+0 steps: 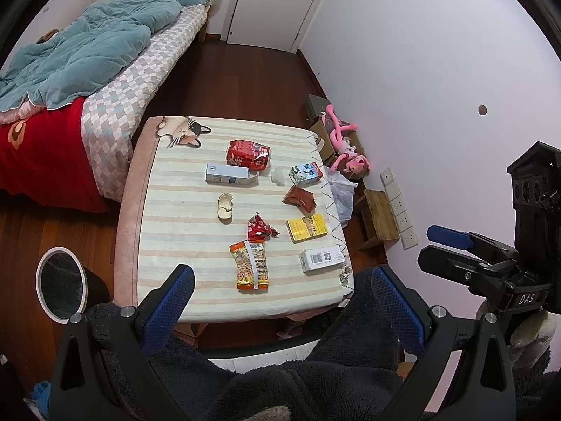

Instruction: Collect trash

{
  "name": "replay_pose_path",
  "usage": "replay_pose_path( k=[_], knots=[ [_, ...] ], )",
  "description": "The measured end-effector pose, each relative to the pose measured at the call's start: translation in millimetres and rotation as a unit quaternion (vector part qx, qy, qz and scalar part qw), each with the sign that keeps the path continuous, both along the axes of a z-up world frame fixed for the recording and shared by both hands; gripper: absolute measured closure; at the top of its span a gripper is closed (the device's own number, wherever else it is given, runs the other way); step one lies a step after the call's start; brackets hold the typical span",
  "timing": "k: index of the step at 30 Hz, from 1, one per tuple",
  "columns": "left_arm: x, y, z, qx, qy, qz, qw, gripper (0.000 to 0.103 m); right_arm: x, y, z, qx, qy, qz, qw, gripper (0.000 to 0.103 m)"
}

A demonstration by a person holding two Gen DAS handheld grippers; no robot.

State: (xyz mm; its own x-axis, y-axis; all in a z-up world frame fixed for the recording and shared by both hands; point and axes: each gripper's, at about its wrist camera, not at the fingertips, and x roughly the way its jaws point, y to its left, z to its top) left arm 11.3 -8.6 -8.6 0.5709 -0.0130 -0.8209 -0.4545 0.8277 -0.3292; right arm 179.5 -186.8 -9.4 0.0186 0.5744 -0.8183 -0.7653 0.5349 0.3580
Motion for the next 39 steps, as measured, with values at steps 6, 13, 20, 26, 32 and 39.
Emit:
replay_pose_path(
  k=[6,13,20,26,32,39],
  knots=[
    [-1.5,2.3,1.3,-0.001,0.001,0.0,1.0,0.0,0.2,1.6,-0.5,0.0,0.001,0.0,1.0,0.0],
    [-1.7,2.7,1.6,-0.002,0.0,0.0,1.0,0.0,-0.3,2.8,-0.4,-0.001,0.0,0.001,1.0,0.0],
    [-3.8,4.0,-0.6,-0.004,0.001,-0.002,1.0,0.0,-0.2,3.3,-0.6,0.0,0.001,0.0,1.0,0.0],
    [-3.5,3.7,-1.1,-0.003,0.0,-0.002,1.0,0.0,-0.5,6.3,-2.1,0.0,0.001,0.001,1.0,0.0],
    [-2.6,4.2,-2.0,-0.004,0.0,-0.001,1.0,0.0,0.0,5.3,-1.4,0.0,0.002,-0.001,1.0,0.0],
    [-2.1,4.8,-2.5,-0.006,0.001,-0.002,1.0,0.0,0.8,6.5,-2.4,-0.001,0.001,0.0,1.0,0.0]
  ],
)
